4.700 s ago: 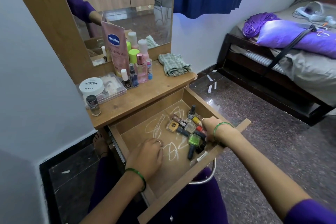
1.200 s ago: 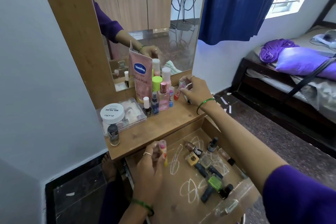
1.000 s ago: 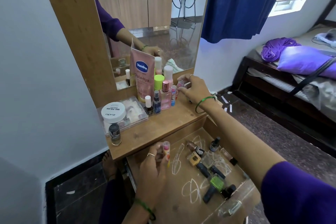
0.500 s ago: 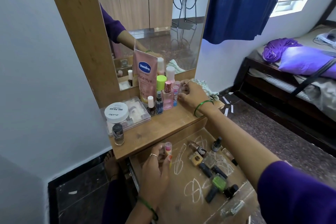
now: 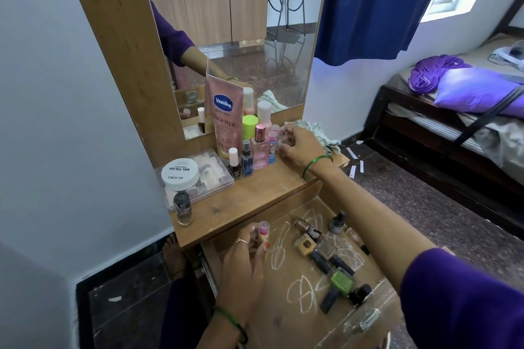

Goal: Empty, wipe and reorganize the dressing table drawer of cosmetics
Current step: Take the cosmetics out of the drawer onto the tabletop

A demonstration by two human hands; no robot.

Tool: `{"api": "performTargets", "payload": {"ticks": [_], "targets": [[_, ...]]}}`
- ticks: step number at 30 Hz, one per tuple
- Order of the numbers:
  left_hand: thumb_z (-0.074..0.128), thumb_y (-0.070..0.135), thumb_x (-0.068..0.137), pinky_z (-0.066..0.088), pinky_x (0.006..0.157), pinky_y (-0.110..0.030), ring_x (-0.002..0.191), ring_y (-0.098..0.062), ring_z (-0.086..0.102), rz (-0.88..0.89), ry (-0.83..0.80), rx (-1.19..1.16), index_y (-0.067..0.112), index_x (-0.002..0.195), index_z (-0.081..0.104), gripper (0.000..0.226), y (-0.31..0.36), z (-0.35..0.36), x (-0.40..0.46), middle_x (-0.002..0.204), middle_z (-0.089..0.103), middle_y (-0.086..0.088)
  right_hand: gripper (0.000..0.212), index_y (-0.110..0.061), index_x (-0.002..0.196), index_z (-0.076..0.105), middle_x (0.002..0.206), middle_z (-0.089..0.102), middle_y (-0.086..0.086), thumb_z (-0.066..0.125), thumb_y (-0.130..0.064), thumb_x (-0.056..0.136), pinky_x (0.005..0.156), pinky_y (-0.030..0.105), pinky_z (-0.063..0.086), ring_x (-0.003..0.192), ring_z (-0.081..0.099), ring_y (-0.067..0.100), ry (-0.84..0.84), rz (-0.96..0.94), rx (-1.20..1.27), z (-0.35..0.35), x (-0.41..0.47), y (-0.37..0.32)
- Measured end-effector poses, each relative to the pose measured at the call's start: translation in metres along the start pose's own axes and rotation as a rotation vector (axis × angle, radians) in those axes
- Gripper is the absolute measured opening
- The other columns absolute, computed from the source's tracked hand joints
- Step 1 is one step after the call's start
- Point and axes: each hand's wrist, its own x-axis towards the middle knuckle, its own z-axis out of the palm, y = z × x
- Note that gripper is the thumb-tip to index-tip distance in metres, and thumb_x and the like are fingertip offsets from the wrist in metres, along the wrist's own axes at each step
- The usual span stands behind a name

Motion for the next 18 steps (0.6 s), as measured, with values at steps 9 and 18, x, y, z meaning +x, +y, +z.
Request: {"api": "performTargets", "payload": {"ticks": [9,18], "targets": [[0.053,0.017,0.093,0.048,0.088,-0.016,0.102,0.003,0.057,0.038,0.015,-0.018,0.023,0.124,0.052,0.031,-0.003,0.0,0.001,0.108,0.061,0.012,0.031,-0.013,0.108,0.058,0.088,0.059,-0.001,0.052,0.003,0.082,0.073,0.012,0.044,0.076,0.055,0.011,0.095,-0.025,0.019,-0.003,-0.01,-0.003],[0.056,0.01,0.092,0.042,0.083,-0.006,0.099,0.012,0.055,0.115,0.045,-0.052,0.039,0.111,0.049,0.035,0.003,-0.002,0.002,0.104,0.059,0.023,0.008,-0.016,0.095,0.055,0.09,0.057,0.0,0.055,-0.011,0.09,0.063,0.013,0.046,0.07,0.053,0.002,0.137,-0.07,0.057,-0.009,-0.115,-0.021]]}}
